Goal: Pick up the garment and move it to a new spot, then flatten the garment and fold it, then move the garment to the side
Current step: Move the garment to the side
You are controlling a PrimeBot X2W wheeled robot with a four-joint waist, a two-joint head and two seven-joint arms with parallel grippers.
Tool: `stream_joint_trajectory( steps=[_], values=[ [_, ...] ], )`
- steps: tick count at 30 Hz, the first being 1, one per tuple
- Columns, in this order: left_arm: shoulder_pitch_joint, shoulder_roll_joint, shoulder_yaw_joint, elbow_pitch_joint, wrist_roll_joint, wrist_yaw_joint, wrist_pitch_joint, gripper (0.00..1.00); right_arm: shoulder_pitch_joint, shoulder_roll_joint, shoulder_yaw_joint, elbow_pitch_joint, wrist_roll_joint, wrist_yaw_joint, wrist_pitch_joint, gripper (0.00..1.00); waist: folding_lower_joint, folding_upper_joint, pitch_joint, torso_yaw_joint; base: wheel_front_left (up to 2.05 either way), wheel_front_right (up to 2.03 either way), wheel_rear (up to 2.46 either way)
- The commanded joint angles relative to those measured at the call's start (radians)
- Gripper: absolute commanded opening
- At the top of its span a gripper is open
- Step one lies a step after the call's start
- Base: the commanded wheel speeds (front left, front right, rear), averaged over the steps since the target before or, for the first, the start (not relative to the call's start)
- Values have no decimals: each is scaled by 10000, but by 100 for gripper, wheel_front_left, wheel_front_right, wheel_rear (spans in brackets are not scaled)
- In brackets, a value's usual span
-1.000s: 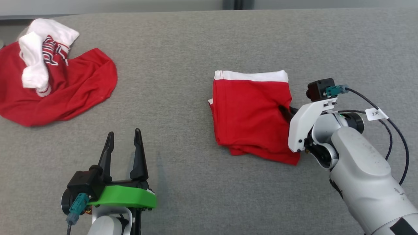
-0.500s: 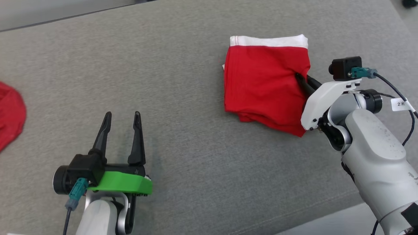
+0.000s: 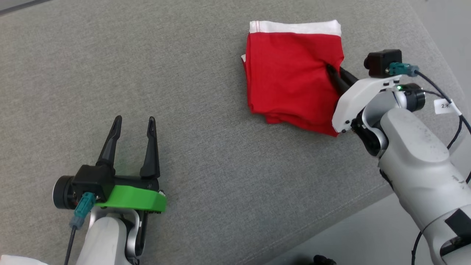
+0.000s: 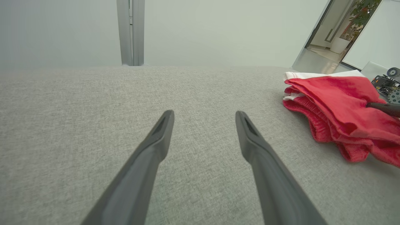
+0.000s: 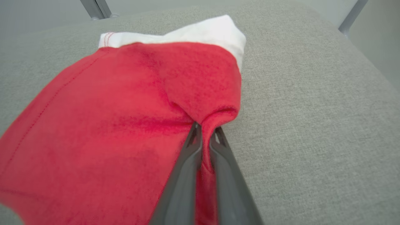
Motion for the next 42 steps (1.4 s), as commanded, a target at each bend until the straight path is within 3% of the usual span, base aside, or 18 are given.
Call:
stream_joint_trajectory(
  steps=[1, 4, 13, 18, 24, 26, 27, 32, 42],
  values=[
    [-119, 67, 39, -41, 83, 32, -4, 100, -269, -135, 24, 132, -117, -14, -87, 0, 0, -1, -30, 306, 0, 0, 0],
    [-157, 13, 45, -117, 29, 43, -4, 100, -724, -444, 71, 532, -231, -14, -92, 0, 0, -1, -74, 785, 0, 0, 0],
    [-193, -124, -11, -584, -98, 74, -4, 100, -2436, -2272, 39, 1981, -824, -16, 246, 0, 0, -1, 427, 2426, 0, 0, 0],
    [-284, -159, -82, -883, -87, 64, -4, 100, -3245, -3216, -250, 2752, -1127, -14, 287, 0, 0, -1, 941, 3042, 0, 0, 0],
    [-323, -184, -108, -1064, -57, 55, -4, 100, -4082, -3872, -567, 3567, -1884, -16, 41, 0, 0, -1, 1419, 3305, 0, 0, 0],
    [-366, -192, -167, -1033, -24, 50, -4, 100, -4353, -3881, -741, 3872, -2266, -14, -249, 47, 0, -1, 1508, 3313, 0, 0, 0],
    [-384, -198, -204, -1023, -15, 43, -4, 100, -4478, -3925, -832, 3964, -2402, -16, -427, 100, 0, -1, 1546, 3319, 0, 0, 0],
    [-407, -227, -287, -942, -40, 51, -4, 100, -4736, -3679, -1383, 4351, -3226, -16, -1410, 100, 0, -1, 1509, 3242, 0, 0, 0],
    [-274, -250, -80, -713, -190, -37, -3, 100, -4381, -2218, -2055, 4365, -3959, -16, -2183, 100, 0, -1, 503, 2915, 0, 0, 0]
  ],
)
